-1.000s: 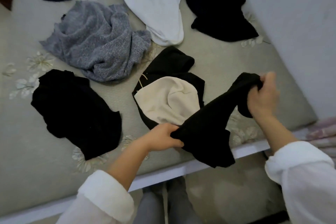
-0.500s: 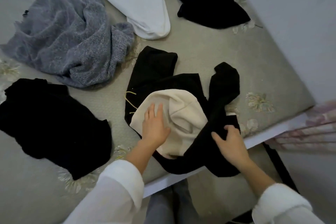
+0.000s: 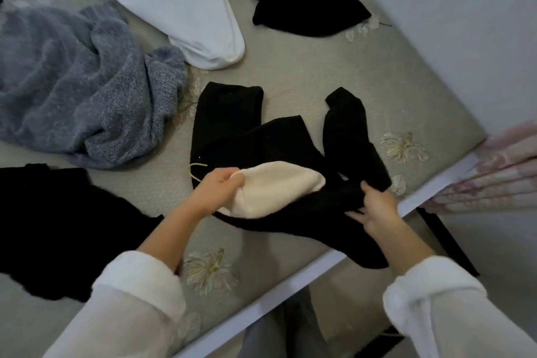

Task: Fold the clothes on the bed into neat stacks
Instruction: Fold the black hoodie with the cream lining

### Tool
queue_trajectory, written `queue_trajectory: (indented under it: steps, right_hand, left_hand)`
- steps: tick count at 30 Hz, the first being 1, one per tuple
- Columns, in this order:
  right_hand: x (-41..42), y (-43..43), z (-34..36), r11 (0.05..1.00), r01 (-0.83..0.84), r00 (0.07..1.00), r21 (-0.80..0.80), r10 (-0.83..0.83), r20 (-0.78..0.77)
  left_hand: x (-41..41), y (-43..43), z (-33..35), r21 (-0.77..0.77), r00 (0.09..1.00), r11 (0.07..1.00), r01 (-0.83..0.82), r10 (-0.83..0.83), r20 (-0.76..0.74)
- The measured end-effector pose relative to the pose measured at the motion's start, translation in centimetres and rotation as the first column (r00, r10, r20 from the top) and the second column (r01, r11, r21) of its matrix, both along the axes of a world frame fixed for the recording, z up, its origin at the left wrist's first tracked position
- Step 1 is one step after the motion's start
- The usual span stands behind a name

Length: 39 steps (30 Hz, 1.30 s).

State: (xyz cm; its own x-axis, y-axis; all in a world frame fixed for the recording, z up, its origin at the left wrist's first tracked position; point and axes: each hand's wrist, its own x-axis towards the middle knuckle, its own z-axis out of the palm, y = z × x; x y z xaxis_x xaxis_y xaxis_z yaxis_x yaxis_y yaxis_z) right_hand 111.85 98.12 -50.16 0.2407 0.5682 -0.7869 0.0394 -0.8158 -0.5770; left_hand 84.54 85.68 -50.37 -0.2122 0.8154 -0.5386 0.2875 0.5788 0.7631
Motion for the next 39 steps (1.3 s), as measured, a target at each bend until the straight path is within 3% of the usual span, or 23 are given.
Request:
queue_trajectory:
  steps: [2, 4, 6, 8, 9, 10, 11, 12, 14, 15, 16, 20, 23, 26, 31, 35, 39]
  right_hand:
    - [0.2, 2.2, 1.1, 0.975, 0.125, 0.990, 0.183, -0.134, 0.038]
    - [0.4, 2.6, 1.5, 0.931, 0.165, 0.965, 0.325, -0.221, 0.141]
    - [0.7, 1.2, 1.0, 0.921, 0.187, 0.923, 0.343, -0.284, 0.260]
    - [1.2, -1.1, -0.2, 0.924, 0.270, 0.890, 0.269, -0.346, 0.298]
    - [1.4, -2.4, -0.8, 0.924, 0.328, 0.882, 0.196, -0.374, 0.286]
    - [1.8, -3.5, -1.4, 0.920, 0.379, 0.880, 0.100, -0.392, 0.267]
    - [2.2, -4.5, -1.9, 0.915, 0.404, 0.887, 0.007, -0.394, 0.243]
    - [2.7, -5.3, -2.3, 0.916, 0.396, 0.902, -0.061, -0.376, 0.210]
    - [3.6, -6.3, -3.0, 0.938, 0.330, 0.939, -0.108, -0.315, 0.134]
    - [3.7, -6.7, -3.1, 0.950, 0.296, 0.953, -0.103, -0.285, 0.106]
    - [3.5, -7.1, -3.1, 0.961, 0.260, 0.963, -0.097, -0.252, 0.092]
    - [1.8, -8.9, -3.4, 0.980, 0.138, 0.977, -0.146, -0.110, 0.183]
    - [0.6, -9.0, -3.2, 0.963, 0.223, 0.965, -0.154, -0.196, 0.172]
    - [0.3, -7.1, -1.3, 0.942, 0.318, 0.947, -0.107, -0.321, -0.005]
    - [0.6, -2.4, 4.5, 0.934, 0.355, 0.921, 0.022, -0.346, -0.180]
    - [0.7, 0.2, 10.6, 0.961, 0.259, 0.905, 0.098, -0.205, -0.373]
    - [0.6, 1.3, 17.0, 0.953, 0.169, 0.859, 0.251, -0.018, -0.511]
  left_hand:
    - [-0.8, -2.7, 0.6, -0.134, 0.978, 0.969, 0.210, -0.211, 0.007]
    - [-0.5, -5.3, 0.2, -0.301, 0.890, 0.839, 0.454, -0.443, 0.107]
    - [0.6, -7.8, -0.9, -0.491, 0.724, 0.565, 0.662, -0.650, 0.228]
    - [1.6, -10.2, -2.6, -0.621, 0.535, 0.253, 0.742, -0.782, 0.320]
    - [1.8, -11.0, -3.4, -0.648, 0.487, 0.188, 0.738, -0.814, 0.318]
    - [1.8, -11.6, -4.0, -0.661, 0.490, 0.206, 0.721, -0.826, 0.278]
    - [1.6, -11.9, -4.6, -0.657, 0.547, 0.301, 0.691, -0.812, 0.204]
    - [1.1, -11.8, -5.1, -0.639, 0.666, 0.461, 0.615, -0.738, 0.108]
    - [0.0, -11.1, -5.5, -0.539, 0.948, 0.806, 0.244, -0.314, -0.040]
    - [-0.4, -10.4, -5.6, -0.466, 0.995, 0.885, 0.015, -0.061, -0.084]
    - [-0.5, -9.5, -5.7, -0.408, 0.985, 0.898, -0.165, 0.127, -0.118]
    - [1.2, -5.8, -7.2, -0.435, 0.835, 0.748, -0.501, 0.551, -0.014]
    - [3.0, -4.1, -8.2, -0.531, 0.655, 0.599, -0.599, 0.748, 0.106]
    - [3.2, -2.4, -7.8, -0.684, 0.409, 0.446, -0.577, 0.883, 0.231]
    - [1.2, 0.8, -2.4, -0.680, 0.158, 0.386, -0.623, 0.914, 0.374]
    - [-0.6, 1.7, 5.2, -0.509, 0.094, 0.426, -0.748, 0.827, 0.555]
    - [0.1, 1.1, 13.0, -0.329, 0.184, 0.523, -0.787, 0.706, 0.684]
